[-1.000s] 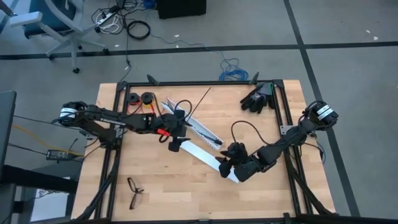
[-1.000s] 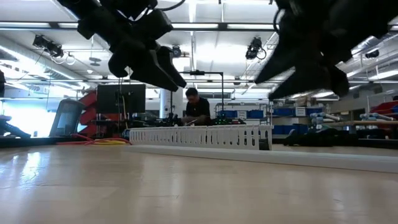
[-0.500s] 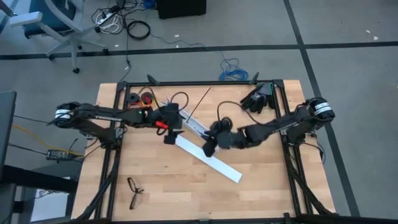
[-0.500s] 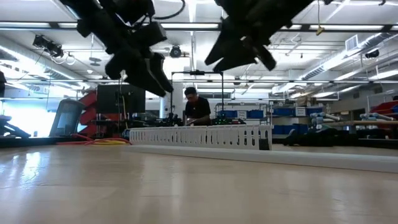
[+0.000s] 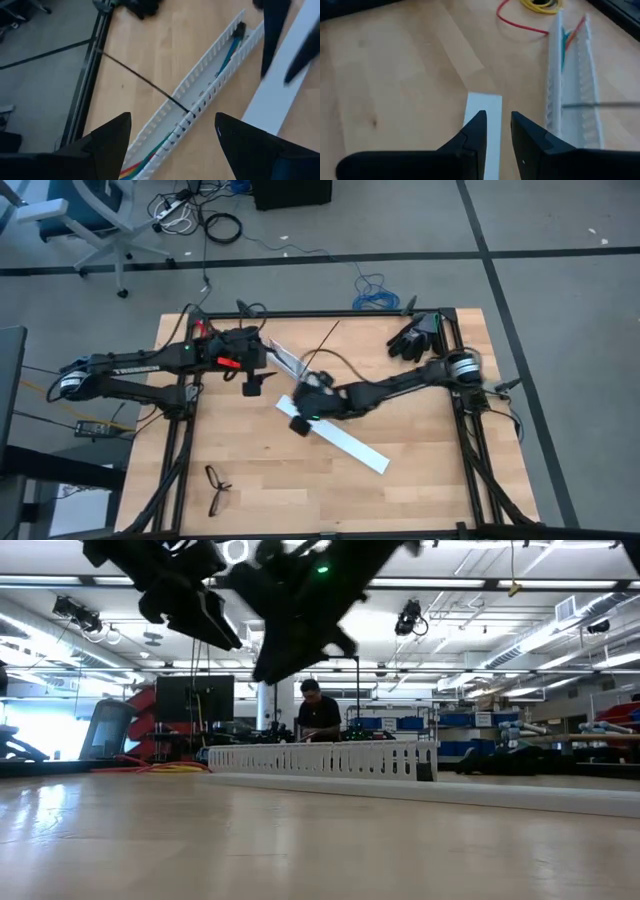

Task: Ziptie cables
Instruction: Close the white cable duct

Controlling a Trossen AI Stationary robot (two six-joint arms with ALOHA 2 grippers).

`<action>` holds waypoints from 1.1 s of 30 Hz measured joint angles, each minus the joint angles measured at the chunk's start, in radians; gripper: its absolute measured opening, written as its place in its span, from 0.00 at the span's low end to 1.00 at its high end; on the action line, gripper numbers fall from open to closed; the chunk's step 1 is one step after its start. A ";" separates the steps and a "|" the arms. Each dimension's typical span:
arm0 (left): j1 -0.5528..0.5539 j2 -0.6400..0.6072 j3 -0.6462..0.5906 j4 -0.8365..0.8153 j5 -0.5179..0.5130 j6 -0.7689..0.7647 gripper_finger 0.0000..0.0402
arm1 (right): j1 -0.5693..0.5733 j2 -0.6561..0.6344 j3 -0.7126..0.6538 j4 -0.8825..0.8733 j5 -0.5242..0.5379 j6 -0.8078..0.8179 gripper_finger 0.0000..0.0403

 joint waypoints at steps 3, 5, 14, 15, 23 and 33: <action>0.012 -0.024 -0.002 -0.043 0.001 -0.003 0.75 | -0.030 0.095 0.134 -0.060 -0.075 -0.056 0.19; 0.016 -0.037 0.000 -0.043 0.002 -0.005 0.75 | -0.050 0.152 0.197 -0.071 -0.140 -0.097 0.19; 0.017 -0.103 0.000 -0.126 0.028 -0.038 0.75 | -0.164 0.235 0.310 -0.125 -0.374 -0.079 0.38; 0.017 -0.108 -0.001 -0.129 0.031 -0.045 0.75 | -0.174 0.240 0.310 -0.132 -0.375 -0.075 0.42; 0.019 -0.141 0.000 -0.126 0.034 -0.060 0.75 | -0.205 0.311 0.308 -0.148 -0.470 -0.113 0.70; 0.029 -0.137 0.000 -0.125 0.034 -0.061 0.75 | -0.164 0.342 0.310 -0.215 -0.322 -0.145 0.81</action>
